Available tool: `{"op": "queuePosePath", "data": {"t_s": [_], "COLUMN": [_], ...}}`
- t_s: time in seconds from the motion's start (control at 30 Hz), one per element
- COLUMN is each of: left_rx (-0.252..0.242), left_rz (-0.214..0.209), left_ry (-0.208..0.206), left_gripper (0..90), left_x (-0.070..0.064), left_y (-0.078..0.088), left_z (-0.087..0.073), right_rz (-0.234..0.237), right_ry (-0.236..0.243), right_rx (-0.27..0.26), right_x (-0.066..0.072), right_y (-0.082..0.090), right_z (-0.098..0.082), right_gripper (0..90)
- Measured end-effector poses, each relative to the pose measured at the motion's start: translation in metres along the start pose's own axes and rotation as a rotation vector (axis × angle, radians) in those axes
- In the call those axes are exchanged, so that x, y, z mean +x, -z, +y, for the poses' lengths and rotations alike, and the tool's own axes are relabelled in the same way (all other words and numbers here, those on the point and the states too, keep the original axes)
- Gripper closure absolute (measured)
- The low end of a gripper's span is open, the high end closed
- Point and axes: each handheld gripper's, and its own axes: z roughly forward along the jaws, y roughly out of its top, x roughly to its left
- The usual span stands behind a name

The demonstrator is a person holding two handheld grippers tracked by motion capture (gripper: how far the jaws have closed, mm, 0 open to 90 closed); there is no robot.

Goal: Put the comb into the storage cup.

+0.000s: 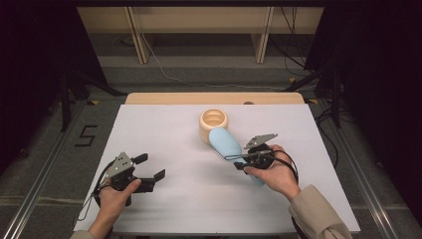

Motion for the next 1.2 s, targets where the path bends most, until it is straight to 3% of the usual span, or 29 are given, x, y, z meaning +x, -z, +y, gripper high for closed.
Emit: {"op": "queuePosePath", "data": {"t_s": [0.3,0.63,0.83,1.03,1.2], "left_rx": [0.002,0.001,-0.002,0.011,0.023], "left_rz": [-0.006,-0.02,-0.045,-0.057,-0.073], "left_ry": [0.0,0.001,0.009,0.023,-0.006], "left_gripper": [7.8,4.8,0.9,0.0,0.0], "left_x": [0.0,-0.002,-0.005,-0.012,-0.024], "left_y": [0.0,-0.001,-0.003,-0.008,-0.013], "left_z": [0.0,0.001,0.002,0.006,0.008], "right_rz": [0.001,0.0,0.002,0.005,0.015], "right_ry": [-0.019,-0.039,-0.045,-0.05,-0.061], "right_rx": [-0.037,-0.127,-0.154,-0.174,-0.188], "right_x": [0.002,0.007,0.007,0.009,0.011], "right_y": [0.002,0.001,0.002,0.002,0.001], "right_z": [0.002,0.004,0.004,0.005,0.007], "right_gripper": [70.0,70.0,70.0,70.1,70.1]}}
